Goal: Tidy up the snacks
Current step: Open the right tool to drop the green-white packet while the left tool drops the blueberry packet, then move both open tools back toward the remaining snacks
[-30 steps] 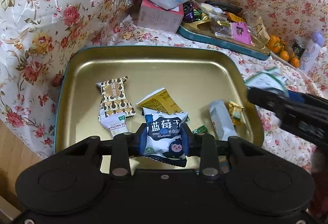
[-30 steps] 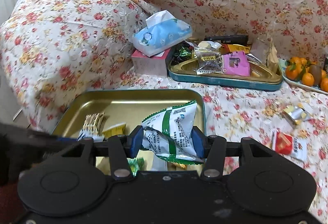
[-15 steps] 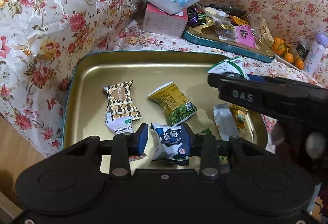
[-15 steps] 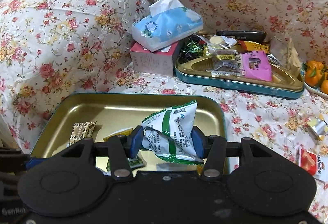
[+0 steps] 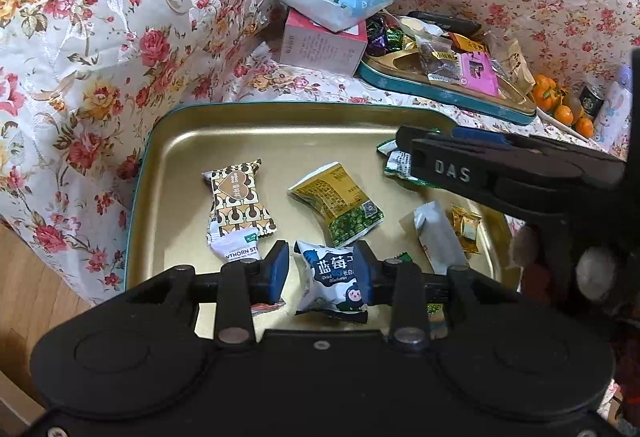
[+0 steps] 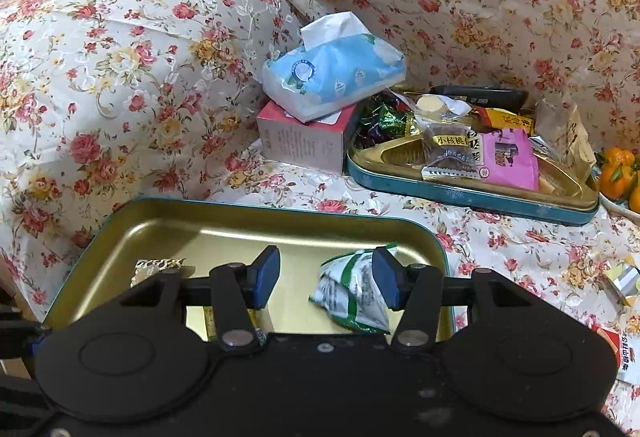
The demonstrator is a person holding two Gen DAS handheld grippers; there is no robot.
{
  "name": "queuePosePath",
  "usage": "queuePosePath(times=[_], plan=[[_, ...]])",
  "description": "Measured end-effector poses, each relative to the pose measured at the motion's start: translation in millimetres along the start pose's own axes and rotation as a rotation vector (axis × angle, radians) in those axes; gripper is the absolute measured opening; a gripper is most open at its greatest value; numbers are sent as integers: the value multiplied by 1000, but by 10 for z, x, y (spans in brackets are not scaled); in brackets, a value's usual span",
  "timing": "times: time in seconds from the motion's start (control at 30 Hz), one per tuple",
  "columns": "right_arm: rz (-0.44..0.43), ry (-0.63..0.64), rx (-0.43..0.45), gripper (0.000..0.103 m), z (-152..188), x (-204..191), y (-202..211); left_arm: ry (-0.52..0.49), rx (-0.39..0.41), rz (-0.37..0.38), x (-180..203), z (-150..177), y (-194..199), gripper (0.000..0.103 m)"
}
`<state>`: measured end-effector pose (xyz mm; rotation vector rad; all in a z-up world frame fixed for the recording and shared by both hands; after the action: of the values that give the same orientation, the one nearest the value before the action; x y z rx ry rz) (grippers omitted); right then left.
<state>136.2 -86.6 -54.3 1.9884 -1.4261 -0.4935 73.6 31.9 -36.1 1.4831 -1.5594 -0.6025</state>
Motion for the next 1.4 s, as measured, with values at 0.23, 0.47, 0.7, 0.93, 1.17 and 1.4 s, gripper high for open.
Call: queuePosePath(times=[0.23,0.47,0.7,0.93,1.17,1.4], plan=[[9,-40,4,55,122,62,201,-21,12,-29,34,25,5,44],[33,-111,41,55,277,185,586,-45,11,-42,97,62,8,44],[78,-190,61,55,577,352,1041,-103,11,-29,289,176,38,44],[168,-226,16,55,1074,583,1358,-180,-8,11,569,372,58,44],[247,-282,-60,54,1615,917,1539,-300,-16,80,958,705,76,44],[286,-342,-79,55,1890,1268,1619,-317,-27,132,1334,936,27,44]])
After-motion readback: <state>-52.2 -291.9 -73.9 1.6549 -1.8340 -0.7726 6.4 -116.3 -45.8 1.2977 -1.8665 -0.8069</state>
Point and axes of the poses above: each gripper's, at about its wrist camera, not at the fingertips, and y roughly against the way its jaws point, x to its right, z to its underside, the point moved 3 cm from there along -y, roughly the way its jaws point, and after that the axes turned 10 degrees about y, right-handed, at the moved point
